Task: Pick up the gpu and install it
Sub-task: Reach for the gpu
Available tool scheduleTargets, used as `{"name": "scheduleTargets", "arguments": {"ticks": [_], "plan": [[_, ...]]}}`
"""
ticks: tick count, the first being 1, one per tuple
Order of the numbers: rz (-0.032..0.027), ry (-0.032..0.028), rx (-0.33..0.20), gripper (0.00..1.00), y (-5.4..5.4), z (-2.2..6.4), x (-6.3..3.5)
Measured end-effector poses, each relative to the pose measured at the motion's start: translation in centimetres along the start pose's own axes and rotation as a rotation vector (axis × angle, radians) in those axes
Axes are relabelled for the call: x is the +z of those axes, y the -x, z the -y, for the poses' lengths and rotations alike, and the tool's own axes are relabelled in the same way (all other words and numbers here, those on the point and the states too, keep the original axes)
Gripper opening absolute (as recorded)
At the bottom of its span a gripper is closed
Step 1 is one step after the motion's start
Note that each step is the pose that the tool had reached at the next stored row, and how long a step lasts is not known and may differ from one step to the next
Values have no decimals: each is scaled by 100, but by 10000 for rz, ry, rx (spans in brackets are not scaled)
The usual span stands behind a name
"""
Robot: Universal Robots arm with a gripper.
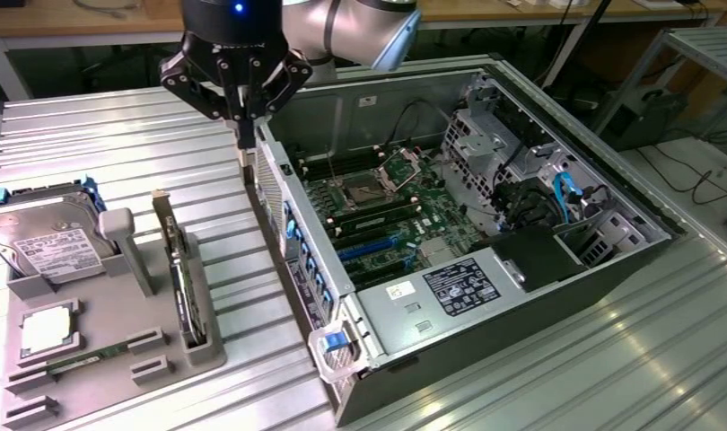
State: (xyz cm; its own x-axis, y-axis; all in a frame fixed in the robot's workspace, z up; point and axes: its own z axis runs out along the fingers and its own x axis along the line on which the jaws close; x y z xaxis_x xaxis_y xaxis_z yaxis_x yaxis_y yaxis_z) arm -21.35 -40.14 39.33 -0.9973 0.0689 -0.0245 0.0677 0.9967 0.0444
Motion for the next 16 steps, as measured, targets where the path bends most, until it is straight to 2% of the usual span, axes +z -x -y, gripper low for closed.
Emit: {"name": "scheduleTargets", "arguments": {"ticks": [16], "plan": [[-1, 0, -18, 11, -132, 18, -4]]}}
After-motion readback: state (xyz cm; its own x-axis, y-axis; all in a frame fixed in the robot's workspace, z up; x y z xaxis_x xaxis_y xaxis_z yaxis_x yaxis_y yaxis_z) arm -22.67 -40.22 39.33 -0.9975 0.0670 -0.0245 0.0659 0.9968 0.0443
